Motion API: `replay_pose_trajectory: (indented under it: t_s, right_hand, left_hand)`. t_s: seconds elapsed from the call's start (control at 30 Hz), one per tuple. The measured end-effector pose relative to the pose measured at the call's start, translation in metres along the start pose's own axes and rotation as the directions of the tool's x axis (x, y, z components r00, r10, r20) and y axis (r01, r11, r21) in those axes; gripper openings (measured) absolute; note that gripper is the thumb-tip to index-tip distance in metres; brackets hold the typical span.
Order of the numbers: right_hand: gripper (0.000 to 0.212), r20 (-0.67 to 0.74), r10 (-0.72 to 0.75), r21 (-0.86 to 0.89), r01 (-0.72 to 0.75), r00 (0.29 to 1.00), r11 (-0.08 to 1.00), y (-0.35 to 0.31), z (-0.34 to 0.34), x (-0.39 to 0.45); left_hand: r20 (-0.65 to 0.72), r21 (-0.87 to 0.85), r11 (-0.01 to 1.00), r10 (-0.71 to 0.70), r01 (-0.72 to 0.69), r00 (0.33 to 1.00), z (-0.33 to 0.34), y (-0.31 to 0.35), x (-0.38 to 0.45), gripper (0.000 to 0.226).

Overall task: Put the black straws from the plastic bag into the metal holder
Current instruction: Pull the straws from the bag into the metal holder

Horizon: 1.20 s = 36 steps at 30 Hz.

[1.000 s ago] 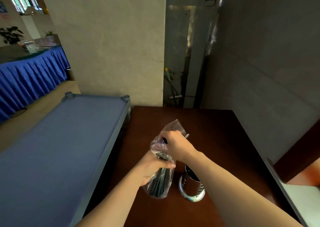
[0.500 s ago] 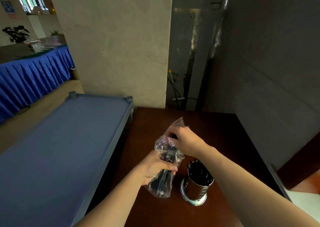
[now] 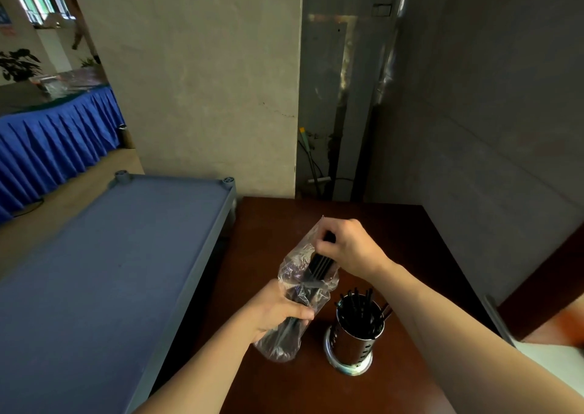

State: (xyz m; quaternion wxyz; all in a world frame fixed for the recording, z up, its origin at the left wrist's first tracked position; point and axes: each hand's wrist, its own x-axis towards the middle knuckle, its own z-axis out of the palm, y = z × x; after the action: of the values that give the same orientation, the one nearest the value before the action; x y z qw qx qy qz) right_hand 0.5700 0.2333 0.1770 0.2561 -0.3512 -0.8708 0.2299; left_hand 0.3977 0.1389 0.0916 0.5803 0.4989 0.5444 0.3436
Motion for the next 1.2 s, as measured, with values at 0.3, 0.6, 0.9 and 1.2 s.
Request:
replay_pose_trajectory:
  t_s: [0.3, 0.6, 0.9, 1.2]
  right_hand:
    - [0.019, -0.175, 0.046, 0.022, -0.043, 0.984, 0.999, 0.014, -0.048, -0.005]
    - [0.026, -0.361, 0.170, 0.002, -0.182, 0.917, 0.983, 0.036, -0.088, -0.036]
    - [0.026, -0.395, 0.248, -0.018, -0.277, 0.885, 0.961, 0.059, -0.084, -0.064]
    - [0.031, -0.309, 0.189, -0.110, -0.232, 0.932, 0.967, 0.076, -0.084, -0.076]
  left_hand:
    - [-0.032, 0.072, 0.997, -0.012, 0.014, 0.999, 0.003, 0.003, 0.011, 0.034]
    - [-0.095, 0.133, 0.989, -0.050, 0.062, 0.994, 0.006, -0.013, 0.013, 0.024]
    - [-0.157, 0.065, 0.994, -0.082, 0.093, 0.984, 0.007, -0.020, 0.015, 0.022]
    - [-0.216, -0.046, 0.990, -0.139, 0.132, 0.967, 0.010, -0.026, 0.014, 0.025]
